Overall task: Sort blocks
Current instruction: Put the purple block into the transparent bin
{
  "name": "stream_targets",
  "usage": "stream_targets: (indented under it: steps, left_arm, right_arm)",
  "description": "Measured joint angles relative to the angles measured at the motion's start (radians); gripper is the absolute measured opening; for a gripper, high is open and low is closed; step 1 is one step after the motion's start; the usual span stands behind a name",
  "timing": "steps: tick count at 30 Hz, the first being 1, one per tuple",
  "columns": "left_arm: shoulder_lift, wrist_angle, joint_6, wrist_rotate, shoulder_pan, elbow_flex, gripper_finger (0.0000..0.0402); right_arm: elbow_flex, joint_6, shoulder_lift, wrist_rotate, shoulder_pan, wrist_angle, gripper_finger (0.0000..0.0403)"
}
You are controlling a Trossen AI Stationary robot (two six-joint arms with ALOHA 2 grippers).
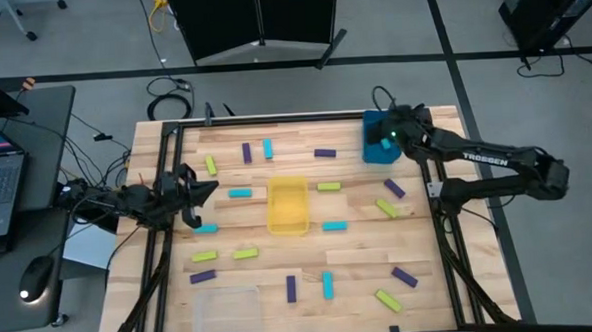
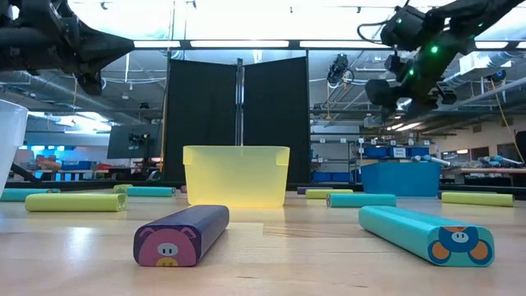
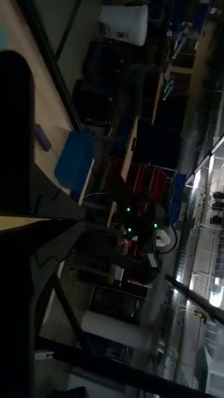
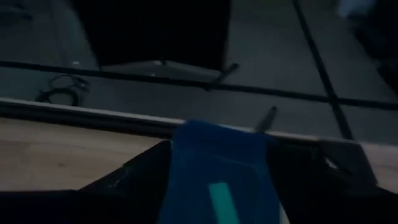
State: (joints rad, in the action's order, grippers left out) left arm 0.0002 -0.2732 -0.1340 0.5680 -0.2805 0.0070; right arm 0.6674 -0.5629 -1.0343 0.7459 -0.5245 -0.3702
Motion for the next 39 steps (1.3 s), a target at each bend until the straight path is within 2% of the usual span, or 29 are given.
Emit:
stream_targets:
  steps: [4, 9, 14, 17, 20, 27, 35, 39]
  left_arm:
    - [0.000, 0.051, -0.124, 0.092, 0.000, 0.000, 0.0023]
    - [0.036, 0.164, -0.294, 0.242, 0.000, 0.001, 0.0023]
    - [0.139, 0.316, -0.483, 0.351, 0.035, 0.075, 0.0025]
    - [0.243, 0.368, -0.548, 0.358, 0.088, 0.127, 0.0032]
    - [0.367, 0.385, -0.587, 0.305, 0.160, 0.192, 0.0047]
    - [0.711, 0.500, -0.627, 0.089, 0.379, 0.398, 0.0112]
    - [1.043, 0.575, -0.468, -0.160, 0.650, 0.677, 0.0179]
    - [1.193, 0.640, -0.386, -0.220, 0.754, 0.798, 0.0201]
  right_arm:
    - [0.000, 0.141, 0.043, -0.058, 0.082, 0.167, 0.0283]
    - [0.000, 0.294, 0.090, -0.230, 0.211, 0.362, 0.0275]
    - [0.000, 0.327, 0.086, -0.242, 0.314, 0.396, 0.0263]
    - [0.000, 0.330, 0.070, -0.242, 0.339, 0.393, 0.0257]
    - [0.000, 0.319, 0.052, -0.242, 0.347, 0.394, 0.0251]
    - [0.000, 0.266, 0.014, -0.242, 0.348, 0.396, 0.0241]
    - [0.000, 0.241, 0.006, -0.242, 0.403, 0.400, 0.0235]
    - [0.000, 0.241, 0.006, -0.229, 0.442, 0.406, 0.0233]
